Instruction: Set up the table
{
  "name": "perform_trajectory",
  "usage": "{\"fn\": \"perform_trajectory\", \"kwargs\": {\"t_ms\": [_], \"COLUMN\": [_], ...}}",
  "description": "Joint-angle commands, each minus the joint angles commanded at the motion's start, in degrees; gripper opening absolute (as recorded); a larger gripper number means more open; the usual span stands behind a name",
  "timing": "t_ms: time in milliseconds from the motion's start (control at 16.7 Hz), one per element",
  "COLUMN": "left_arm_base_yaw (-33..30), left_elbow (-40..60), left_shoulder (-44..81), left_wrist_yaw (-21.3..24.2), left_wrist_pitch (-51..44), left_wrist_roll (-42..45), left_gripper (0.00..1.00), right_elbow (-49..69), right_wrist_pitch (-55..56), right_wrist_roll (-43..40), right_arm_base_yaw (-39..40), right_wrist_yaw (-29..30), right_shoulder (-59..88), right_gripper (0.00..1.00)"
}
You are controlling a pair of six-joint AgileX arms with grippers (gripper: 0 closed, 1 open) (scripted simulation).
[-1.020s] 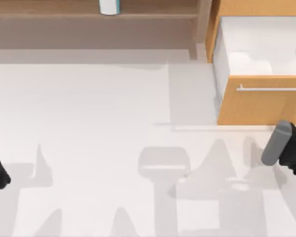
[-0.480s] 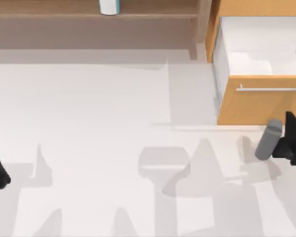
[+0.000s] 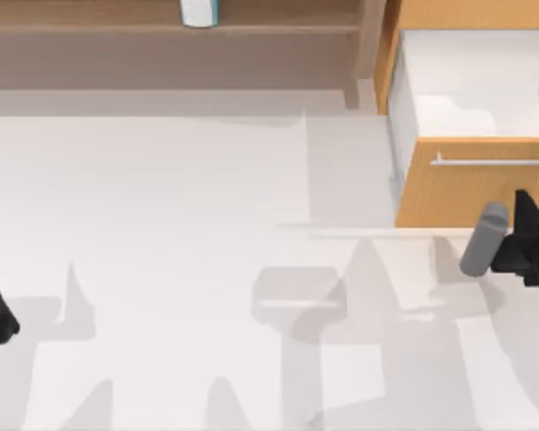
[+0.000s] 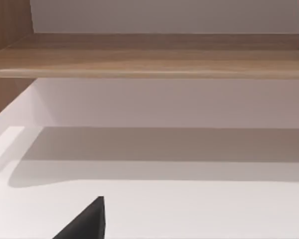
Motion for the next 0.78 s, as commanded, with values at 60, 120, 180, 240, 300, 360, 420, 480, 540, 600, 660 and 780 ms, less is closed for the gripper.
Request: {"fn": "perform_trajectory", "kwargs": {"t_ms": [60, 120, 180, 240, 300, 360, 420, 480, 540, 600, 660, 780], "left_arm_base_yaw": [0.0, 0.0, 0.0, 0.0, 0.0, 0.0, 0.0, 0.0, 0.0, 0.0, 0.0, 0.0], "left_elbow": [0.0, 0.0, 0.0, 0.0, 0.0, 0.0, 0.0, 0.0, 0.0, 0.0, 0.0, 0.0], "left_shoulder": [0.0, 0.0, 0.0, 0.0, 0.0, 0.0, 0.0, 0.0, 0.0, 0.0, 0.0, 0.0], "left_wrist_yaw": [0.0, 0.0, 0.0, 0.0, 0.0, 0.0, 0.0, 0.0, 0.0, 0.0, 0.0, 0.0], "left_wrist_pitch": [0.0, 0.0, 0.0, 0.0, 0.0, 0.0, 0.0, 0.0, 0.0, 0.0, 0.0, 0.0], "left_wrist_roll": [0.0, 0.0, 0.0, 0.0, 0.0, 0.0, 0.0, 0.0, 0.0, 0.0, 0.0, 0.0], "left_gripper": [1.0, 1.0, 1.0, 1.0, 1.0, 1.0, 1.0, 1.0, 1.0, 1.0, 1.0, 1.0], "right_elbow": [0.9, 1.7, 2.1, 2.2, 2.2, 2.2, 2.2, 2.2, 2.2, 2.2, 2.2, 2.2], "right_wrist_pitch": [-0.8, -1.4, -1.8, -1.9, -1.9, -1.9, -1.9, -1.9, -1.9, -1.9, -1.9, -1.9], "right_wrist_roll": [0.0, 0.0, 0.0, 0.0, 0.0, 0.0, 0.0, 0.0, 0.0, 0.0, 0.0, 0.0], "right_arm_base_yaw": [-0.3, -0.6, -0.8, -0.9, -0.9, -0.9, -0.9, -0.9, -0.9, -0.9, -0.9, -0.9], "right_wrist_yaw": [-0.3, -0.6, -0.8, -0.8, -0.8, -0.8, -0.8, -0.8, -0.8, -0.8, -0.8, -0.8], "right_shoulder": [0.2, 0.3, 0.4, 0.4, 0.4, 0.4, 0.4, 0.4, 0.4, 0.4, 0.4, 0.4], "right_gripper": [1.0, 1.0, 1.0, 1.0, 1.0, 1.0, 1.0, 0.92, 0.85, 0.77, 0.7, 0.55]}}
